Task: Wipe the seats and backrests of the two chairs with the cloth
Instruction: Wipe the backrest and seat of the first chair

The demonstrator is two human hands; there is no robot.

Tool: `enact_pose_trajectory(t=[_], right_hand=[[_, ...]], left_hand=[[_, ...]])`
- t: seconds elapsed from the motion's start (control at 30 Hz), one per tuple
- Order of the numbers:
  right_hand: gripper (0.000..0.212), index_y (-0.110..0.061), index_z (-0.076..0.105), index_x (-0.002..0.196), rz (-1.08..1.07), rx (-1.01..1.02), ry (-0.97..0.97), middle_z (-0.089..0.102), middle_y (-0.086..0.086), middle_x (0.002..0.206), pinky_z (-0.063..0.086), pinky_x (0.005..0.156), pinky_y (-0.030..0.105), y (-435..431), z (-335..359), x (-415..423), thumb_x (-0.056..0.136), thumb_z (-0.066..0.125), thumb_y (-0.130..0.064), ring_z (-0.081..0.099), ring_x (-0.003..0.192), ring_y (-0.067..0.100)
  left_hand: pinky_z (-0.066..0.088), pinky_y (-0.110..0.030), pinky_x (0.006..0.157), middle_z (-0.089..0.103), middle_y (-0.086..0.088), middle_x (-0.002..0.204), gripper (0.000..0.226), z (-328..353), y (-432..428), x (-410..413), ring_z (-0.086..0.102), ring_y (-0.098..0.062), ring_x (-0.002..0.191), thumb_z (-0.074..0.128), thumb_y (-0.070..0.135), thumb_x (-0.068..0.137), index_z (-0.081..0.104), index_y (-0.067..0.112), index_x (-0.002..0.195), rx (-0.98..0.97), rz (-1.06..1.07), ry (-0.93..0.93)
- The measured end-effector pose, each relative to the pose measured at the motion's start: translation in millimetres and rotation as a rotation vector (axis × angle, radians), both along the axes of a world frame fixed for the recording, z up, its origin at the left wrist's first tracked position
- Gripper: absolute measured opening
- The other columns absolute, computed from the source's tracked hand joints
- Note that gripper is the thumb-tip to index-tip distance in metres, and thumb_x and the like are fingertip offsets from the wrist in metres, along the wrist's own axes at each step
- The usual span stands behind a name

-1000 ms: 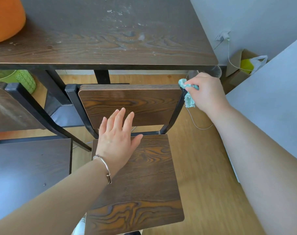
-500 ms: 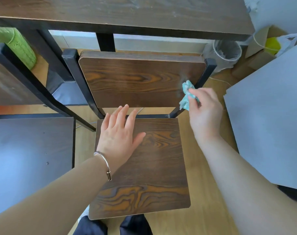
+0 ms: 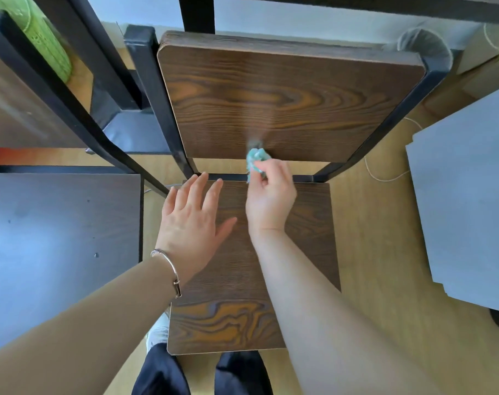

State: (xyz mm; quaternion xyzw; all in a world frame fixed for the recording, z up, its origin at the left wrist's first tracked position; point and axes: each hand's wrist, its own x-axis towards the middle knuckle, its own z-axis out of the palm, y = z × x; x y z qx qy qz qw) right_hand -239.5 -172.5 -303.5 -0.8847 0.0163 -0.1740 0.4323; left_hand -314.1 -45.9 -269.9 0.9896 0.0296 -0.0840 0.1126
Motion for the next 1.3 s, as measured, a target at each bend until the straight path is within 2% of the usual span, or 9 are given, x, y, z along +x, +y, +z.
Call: enact_pose_trajectory(t=[0.13, 0.23, 0.43, 0.57, 0.63, 0.8, 1.1, 1.2, 1.3], right_hand=[[0.012, -0.007, 0.068, 0.080, 0.079, 0.003, 0.080, 0.066, 0.002, 0.089, 0.051, 0.068, 0.028, 29, -10, -1, 0.078, 0.070, 0.005, 0.063, 0.082, 0.017], [0.013, -0.007, 0.070, 0.079, 0.025, 0.078, 0.108, 0.067, 0.001, 0.088, 0.049, 0.069, 0.022, 30, -8, -4, 0.077, 0.070, 0.006, 0.061, 0.082, 0.011], [0.016, -0.015, 0.074, 0.087, -0.450, 0.379, 0.211, 0.072, 0.002, 0.092, 0.046, 0.073, 0.009, -35, 15, 7, 0.081, 0.068, -0.002, 0.063, 0.081, 0.003], [0.021, -0.027, 0.072, 0.083, -0.566, 0.437, 0.206, 0.073, -0.002, 0.093, 0.057, 0.085, 0.033, -59, 26, 24, 0.081, 0.069, -0.007, 0.068, 0.090, 0.015], [0.016, -0.023, 0.073, 0.087, -0.549, 0.413, 0.221, 0.072, -0.001, 0.095, 0.057, 0.084, 0.031, -44, 28, 23, 0.083, 0.069, -0.007, 0.066, 0.089, 0.012], [0.011, -0.013, 0.074, 0.095, -0.392, 0.337, 0.223, 0.068, -0.003, 0.098, 0.048, 0.078, 0.008, 20, 24, 4, 0.087, 0.071, -0.008, 0.061, 0.085, -0.002], [0.013, -0.013, 0.076, 0.092, -0.155, 0.351, 0.253, 0.069, -0.002, 0.091, 0.054, 0.082, 0.030, 122, 17, -11, 0.083, 0.071, -0.006, 0.063, 0.082, 0.008], [0.012, -0.013, 0.076, 0.092, -0.119, 0.370, 0.284, 0.069, -0.004, 0.091, 0.053, 0.083, 0.028, 132, 18, -14, 0.083, 0.071, -0.007, 0.063, 0.082, 0.008], [0.012, -0.012, 0.075, 0.093, -0.046, 0.406, 0.323, 0.070, -0.004, 0.094, 0.050, 0.081, 0.019, 135, 22, -17, 0.085, 0.070, -0.006, 0.065, 0.086, 0.007]], left_hand=[[0.023, -0.053, 0.115, 0.035, -0.014, 0.151, 0.071, -4, 24, -4, 0.029, -0.032, 0.142, 0.045, 0.056, 0.089, 0.036, 0.014, 0.146, 0.023, 0.047, 0.028], [0.022, -0.053, 0.116, 0.036, -0.014, 0.151, 0.071, -2, 35, -5, 0.028, -0.032, 0.142, 0.048, 0.055, 0.090, 0.037, 0.014, 0.146, 0.023, 0.066, 0.034], [0.024, -0.055, 0.115, 0.037, -0.015, 0.150, 0.070, 7, 37, 3, 0.029, -0.032, 0.141, 0.047, 0.055, 0.090, 0.037, 0.013, 0.145, -0.007, 0.022, -0.016], [0.026, -0.055, 0.114, 0.038, -0.015, 0.149, 0.070, 12, 39, 7, 0.031, -0.033, 0.140, 0.049, 0.056, 0.090, 0.037, 0.014, 0.145, -0.025, 0.007, -0.039], [0.025, -0.055, 0.114, 0.037, -0.015, 0.150, 0.070, 13, 45, 5, 0.029, -0.032, 0.141, 0.048, 0.056, 0.091, 0.036, 0.014, 0.146, -0.024, 0.000, -0.035], [0.018, -0.052, 0.118, 0.029, -0.011, 0.156, 0.071, 13, 72, -7, 0.021, -0.029, 0.146, 0.040, 0.059, 0.093, 0.029, 0.018, 0.149, 0.004, 0.003, 0.015], [0.023, -0.055, 0.115, 0.034, -0.012, 0.152, 0.069, 9, 119, -29, 0.027, -0.031, 0.143, 0.045, 0.058, 0.091, 0.037, 0.016, 0.146, 0.007, 0.068, 0.009], [0.021, -0.054, 0.116, 0.032, -0.011, 0.154, 0.070, 9, 128, -32, 0.024, -0.030, 0.144, 0.045, 0.057, 0.091, 0.035, 0.016, 0.147, 0.011, 0.079, 0.017], [0.020, -0.054, 0.117, 0.030, -0.011, 0.154, 0.071, 10, 131, -34, 0.023, -0.030, 0.145, 0.041, 0.058, 0.091, 0.033, 0.016, 0.148, 0.024, 0.074, 0.026]])
